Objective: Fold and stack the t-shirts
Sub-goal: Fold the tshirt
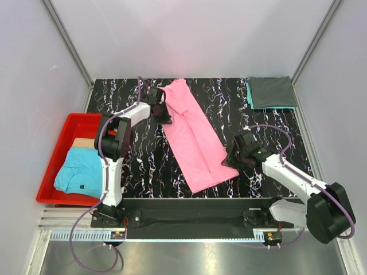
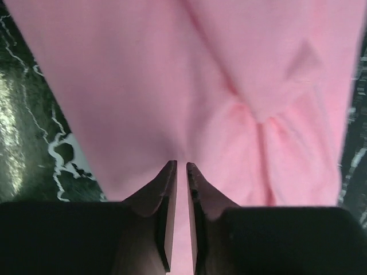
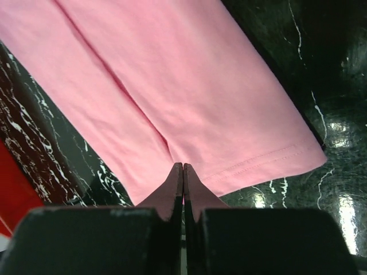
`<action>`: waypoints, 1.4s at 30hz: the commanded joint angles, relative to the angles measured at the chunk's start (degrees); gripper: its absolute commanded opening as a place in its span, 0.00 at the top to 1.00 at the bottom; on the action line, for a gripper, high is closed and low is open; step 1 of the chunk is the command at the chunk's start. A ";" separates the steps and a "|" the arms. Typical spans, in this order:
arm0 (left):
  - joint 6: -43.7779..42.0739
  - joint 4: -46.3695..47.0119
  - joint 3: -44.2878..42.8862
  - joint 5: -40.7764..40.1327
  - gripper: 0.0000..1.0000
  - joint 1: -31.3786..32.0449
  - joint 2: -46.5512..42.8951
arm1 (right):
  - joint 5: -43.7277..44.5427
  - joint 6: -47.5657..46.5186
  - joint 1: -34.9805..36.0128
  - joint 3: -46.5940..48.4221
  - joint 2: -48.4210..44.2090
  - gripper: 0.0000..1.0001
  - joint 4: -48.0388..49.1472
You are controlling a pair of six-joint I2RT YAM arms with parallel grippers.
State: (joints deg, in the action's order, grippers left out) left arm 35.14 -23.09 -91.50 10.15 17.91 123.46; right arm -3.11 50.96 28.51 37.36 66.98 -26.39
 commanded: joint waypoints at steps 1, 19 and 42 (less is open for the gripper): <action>-0.86 -0.89 -3.33 -1.08 0.85 -1.47 1.78 | 0.30 -1.03 0.49 3.15 -0.71 1.00 -0.50; -3.68 -5.05 -11.35 3.20 0.83 -4.90 4.81 | 4.95 -13.16 0.49 8.51 10.00 1.00 -0.58; 10.04 4.72 37.88 2.07 0.73 19.35 -32.48 | 6.90 0.62 5.14 -6.34 6.24 1.00 0.73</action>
State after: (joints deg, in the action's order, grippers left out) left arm 40.99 -21.56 -57.08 12.43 36.99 93.17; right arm 4.47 46.68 30.55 34.06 74.89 -24.03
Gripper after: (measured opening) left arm 0.271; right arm 0.011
